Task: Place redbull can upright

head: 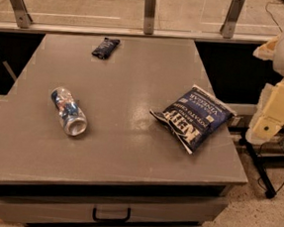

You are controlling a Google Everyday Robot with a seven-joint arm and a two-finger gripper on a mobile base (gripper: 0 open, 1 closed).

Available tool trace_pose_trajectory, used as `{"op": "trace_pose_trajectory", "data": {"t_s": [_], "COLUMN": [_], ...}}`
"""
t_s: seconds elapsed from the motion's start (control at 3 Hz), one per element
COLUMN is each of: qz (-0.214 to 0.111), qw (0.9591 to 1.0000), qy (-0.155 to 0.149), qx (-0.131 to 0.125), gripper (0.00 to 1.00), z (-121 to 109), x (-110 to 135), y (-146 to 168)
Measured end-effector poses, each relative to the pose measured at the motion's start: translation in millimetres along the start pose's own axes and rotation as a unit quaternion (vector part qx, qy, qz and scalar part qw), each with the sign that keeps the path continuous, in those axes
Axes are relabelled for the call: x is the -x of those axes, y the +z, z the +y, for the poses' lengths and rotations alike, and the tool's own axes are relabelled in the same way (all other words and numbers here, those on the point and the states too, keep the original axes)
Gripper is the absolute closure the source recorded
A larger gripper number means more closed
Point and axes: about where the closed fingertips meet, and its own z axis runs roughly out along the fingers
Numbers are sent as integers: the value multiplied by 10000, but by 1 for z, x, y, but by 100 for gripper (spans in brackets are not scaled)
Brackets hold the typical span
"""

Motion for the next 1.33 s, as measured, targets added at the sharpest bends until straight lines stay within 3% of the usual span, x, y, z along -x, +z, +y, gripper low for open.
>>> {"op": "trace_pose_trajectory", "data": {"t_s": [0.33,1.0,1.33], "qz": [-344,-1149,-1157], "qw": [9993,9925,9921], "qy": [-24,269,359], "qx": [111,316,323], "gripper": [0,0,0], "z": [-8,-28,-26], "x": [55,206,209], "y": [28,58,56]}}
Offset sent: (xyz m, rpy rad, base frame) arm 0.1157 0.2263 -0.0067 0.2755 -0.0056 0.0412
